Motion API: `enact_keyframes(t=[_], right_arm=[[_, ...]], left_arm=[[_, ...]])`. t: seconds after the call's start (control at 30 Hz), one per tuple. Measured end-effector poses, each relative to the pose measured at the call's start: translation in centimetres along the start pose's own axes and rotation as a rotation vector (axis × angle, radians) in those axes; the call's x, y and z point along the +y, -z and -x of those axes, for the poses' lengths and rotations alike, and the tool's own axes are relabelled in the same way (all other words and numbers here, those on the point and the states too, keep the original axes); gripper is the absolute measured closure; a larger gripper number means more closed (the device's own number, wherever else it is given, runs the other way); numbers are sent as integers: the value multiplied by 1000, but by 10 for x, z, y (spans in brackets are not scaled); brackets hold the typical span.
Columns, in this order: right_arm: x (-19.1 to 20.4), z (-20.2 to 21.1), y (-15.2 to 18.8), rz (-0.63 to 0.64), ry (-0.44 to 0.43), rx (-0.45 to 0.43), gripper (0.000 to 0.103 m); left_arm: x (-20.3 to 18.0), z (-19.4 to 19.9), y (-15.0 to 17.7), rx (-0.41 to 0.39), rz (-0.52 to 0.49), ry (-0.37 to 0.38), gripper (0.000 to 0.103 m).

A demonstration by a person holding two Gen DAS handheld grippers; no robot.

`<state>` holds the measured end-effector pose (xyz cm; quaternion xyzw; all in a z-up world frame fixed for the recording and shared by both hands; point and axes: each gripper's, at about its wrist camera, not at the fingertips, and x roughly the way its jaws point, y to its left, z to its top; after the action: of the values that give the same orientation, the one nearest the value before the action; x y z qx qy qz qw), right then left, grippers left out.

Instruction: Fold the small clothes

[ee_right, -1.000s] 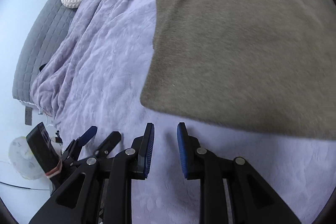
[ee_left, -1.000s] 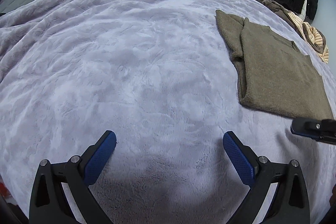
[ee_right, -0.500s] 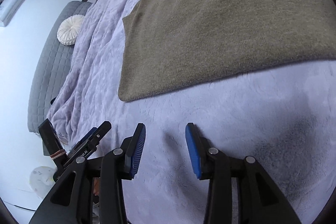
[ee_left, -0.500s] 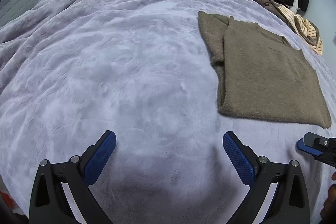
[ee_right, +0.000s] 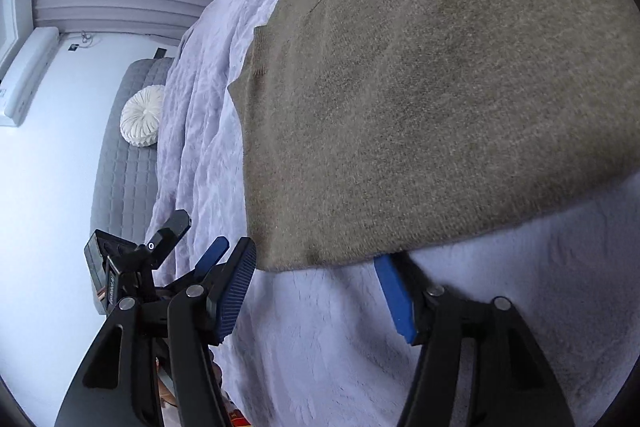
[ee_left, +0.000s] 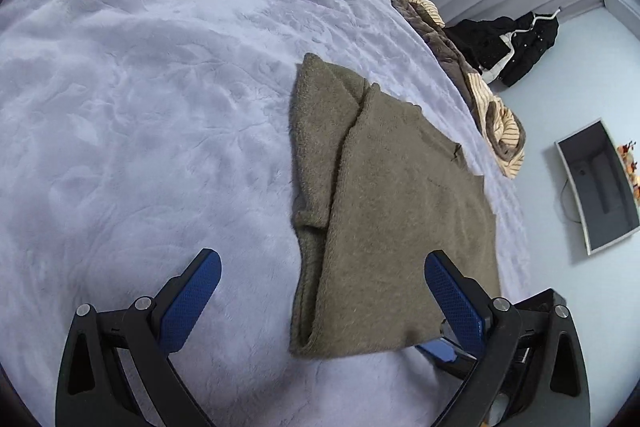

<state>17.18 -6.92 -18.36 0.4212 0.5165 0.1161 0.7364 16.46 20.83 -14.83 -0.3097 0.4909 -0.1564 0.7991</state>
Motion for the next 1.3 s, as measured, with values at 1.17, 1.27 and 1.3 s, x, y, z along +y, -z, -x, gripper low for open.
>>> enact_keyframes(t=[1.17, 1.27, 1.3], right_arm=[[56, 51, -89, 419, 262, -100, 91], [20, 16, -108, 370, 409, 0, 92], [5, 7, -109, 340, 393, 18, 93]], left_arm=[[-80, -111, -58, 207, -174, -8, 81], [-106, -101, -59, 172, -207, 10, 81], [-119, -98, -59, 165, -217, 22, 81]])
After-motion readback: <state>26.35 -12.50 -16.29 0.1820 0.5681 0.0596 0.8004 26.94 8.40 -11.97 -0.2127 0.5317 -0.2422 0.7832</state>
